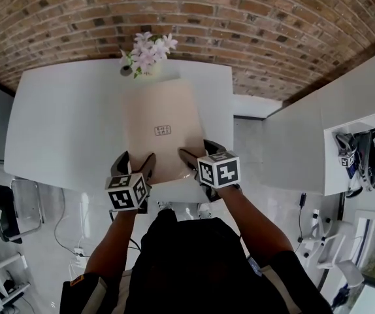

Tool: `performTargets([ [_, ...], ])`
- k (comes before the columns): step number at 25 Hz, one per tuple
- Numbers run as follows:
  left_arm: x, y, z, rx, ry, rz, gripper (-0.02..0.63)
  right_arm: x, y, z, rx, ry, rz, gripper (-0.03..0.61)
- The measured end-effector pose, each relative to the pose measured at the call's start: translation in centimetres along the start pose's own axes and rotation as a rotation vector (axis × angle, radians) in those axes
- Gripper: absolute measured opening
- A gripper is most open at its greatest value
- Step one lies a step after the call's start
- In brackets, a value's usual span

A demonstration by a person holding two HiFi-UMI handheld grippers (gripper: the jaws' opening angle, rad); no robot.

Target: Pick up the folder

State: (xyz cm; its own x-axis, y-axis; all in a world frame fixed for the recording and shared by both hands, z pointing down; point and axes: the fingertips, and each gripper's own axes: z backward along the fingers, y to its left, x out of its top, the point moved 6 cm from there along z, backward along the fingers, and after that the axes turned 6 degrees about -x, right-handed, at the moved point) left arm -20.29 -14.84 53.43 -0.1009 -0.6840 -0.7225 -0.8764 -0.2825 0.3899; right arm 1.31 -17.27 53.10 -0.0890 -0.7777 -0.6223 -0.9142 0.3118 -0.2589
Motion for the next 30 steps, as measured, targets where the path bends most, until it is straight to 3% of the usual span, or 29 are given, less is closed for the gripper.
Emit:
performTargets([
  [14,1.7,-13.3,7.3,0.023,-0.180,-0.095,0.364,-0.3,-2.4,14.5,0.041,-0.191,0.032,0.355],
  [30,-3.3,-27.1,14.5,0.080,-0.341,-0.129,0.364,-5.7,-5.4,28.4,0.073,-0.316,0.152,0.358],
])
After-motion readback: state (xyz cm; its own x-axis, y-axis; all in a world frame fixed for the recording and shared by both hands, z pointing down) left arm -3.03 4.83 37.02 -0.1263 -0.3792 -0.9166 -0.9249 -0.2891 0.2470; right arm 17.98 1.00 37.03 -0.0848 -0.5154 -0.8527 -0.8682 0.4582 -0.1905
